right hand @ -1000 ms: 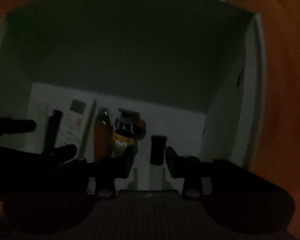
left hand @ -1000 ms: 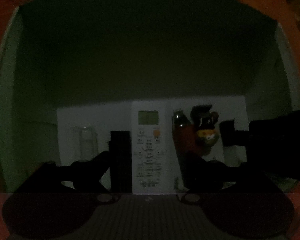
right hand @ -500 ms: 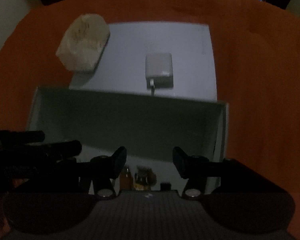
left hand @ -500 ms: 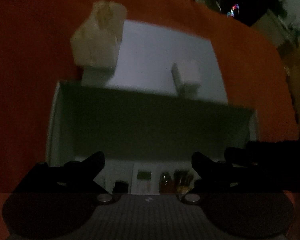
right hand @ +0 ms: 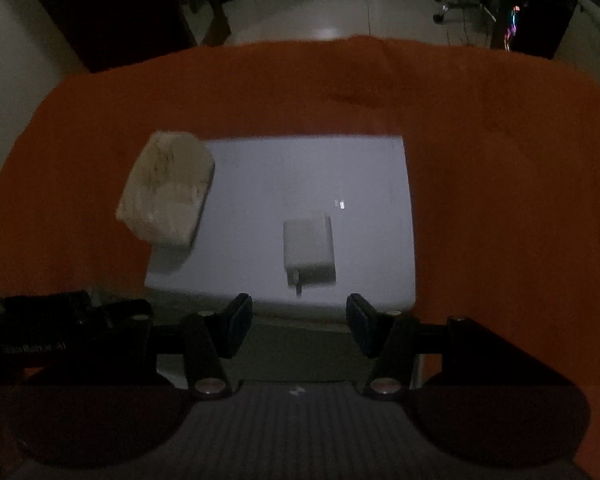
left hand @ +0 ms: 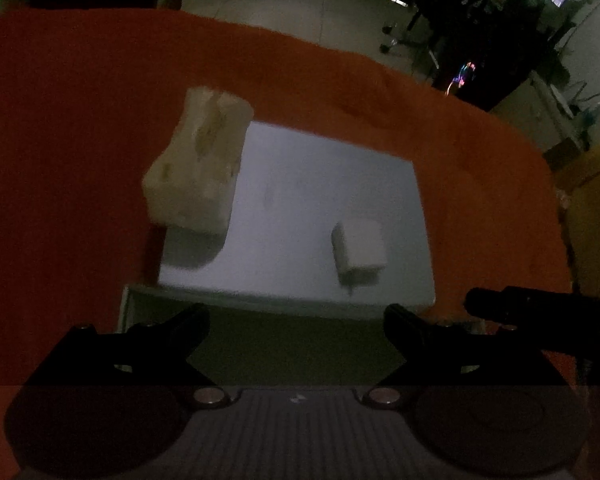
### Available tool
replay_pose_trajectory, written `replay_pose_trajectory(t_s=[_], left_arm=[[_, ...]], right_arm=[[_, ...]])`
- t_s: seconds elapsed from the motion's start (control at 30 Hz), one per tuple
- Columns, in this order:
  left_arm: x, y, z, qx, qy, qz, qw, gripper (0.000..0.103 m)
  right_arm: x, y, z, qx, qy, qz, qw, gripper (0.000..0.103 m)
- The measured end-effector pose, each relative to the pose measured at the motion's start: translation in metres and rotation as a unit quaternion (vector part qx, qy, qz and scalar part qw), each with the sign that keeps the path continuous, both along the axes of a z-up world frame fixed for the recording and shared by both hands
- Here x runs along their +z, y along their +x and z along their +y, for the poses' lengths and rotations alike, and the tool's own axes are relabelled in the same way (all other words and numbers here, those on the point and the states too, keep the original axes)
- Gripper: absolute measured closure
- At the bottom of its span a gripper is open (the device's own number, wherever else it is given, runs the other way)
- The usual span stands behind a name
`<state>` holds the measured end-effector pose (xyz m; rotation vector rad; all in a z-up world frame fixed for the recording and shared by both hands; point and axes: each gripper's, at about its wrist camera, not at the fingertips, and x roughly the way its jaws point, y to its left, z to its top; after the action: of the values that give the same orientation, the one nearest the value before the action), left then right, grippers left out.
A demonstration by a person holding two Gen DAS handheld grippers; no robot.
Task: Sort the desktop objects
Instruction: 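Withdraw both tools to the paper sheet, right tool toward the white square block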
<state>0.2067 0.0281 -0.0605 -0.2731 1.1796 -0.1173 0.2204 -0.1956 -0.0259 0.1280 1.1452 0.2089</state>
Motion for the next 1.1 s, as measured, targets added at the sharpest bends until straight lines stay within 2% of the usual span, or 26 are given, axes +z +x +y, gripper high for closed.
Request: replay_pose_trajectory(t_s=[0.27, 0.43, 0.7, 0.77, 0.83, 0.97, 1.1], left_arm=[[0.005, 0.039, 0.008, 0.015, 0.0, -0.016, 0.9998, 0.009], [-0.01, 0.06, 0.01, 0.023, 0.005, -0.007, 0.9997, 0.009], [-0.042, 0.084, 0.016, 0.007, 0.034, 0.015, 0.9993, 0.009], [-0.046, 0.091, 0.023, 0.004, 0.041, 0.011, 0.9991, 0.009], [-0.05, 0.096, 0.03, 0.012, 0.049, 0.009, 0.9987, 0.009], [-0.063, 0.098, 0.039, 0.028, 0.036, 0.024, 0.9987, 0.009], [-0.073, 0.093, 0.026, 0.006, 0.03, 0.034, 0.999, 0.009]], right_arm=[[-0.001, 0.041, 0.003, -0.001, -0.004, -0.003, 1.0, 0.044], [-0.014, 0.074, -0.005, -0.026, -0.006, 0.001, 1.0, 0.044], [-0.066, 0.106, -0.002, -0.019, 0.001, 0.06, 0.998, 0.044], [-0.081, 0.111, 0.005, -0.006, 0.0, 0.076, 0.997, 0.042], [-0.094, 0.115, 0.011, 0.006, -0.004, 0.088, 0.996, 0.036], [-0.115, 0.122, 0.023, 0.02, -0.014, 0.1, 0.995, 0.034], [-0.134, 0.128, 0.033, 0.031, -0.029, 0.109, 0.993, 0.034]])
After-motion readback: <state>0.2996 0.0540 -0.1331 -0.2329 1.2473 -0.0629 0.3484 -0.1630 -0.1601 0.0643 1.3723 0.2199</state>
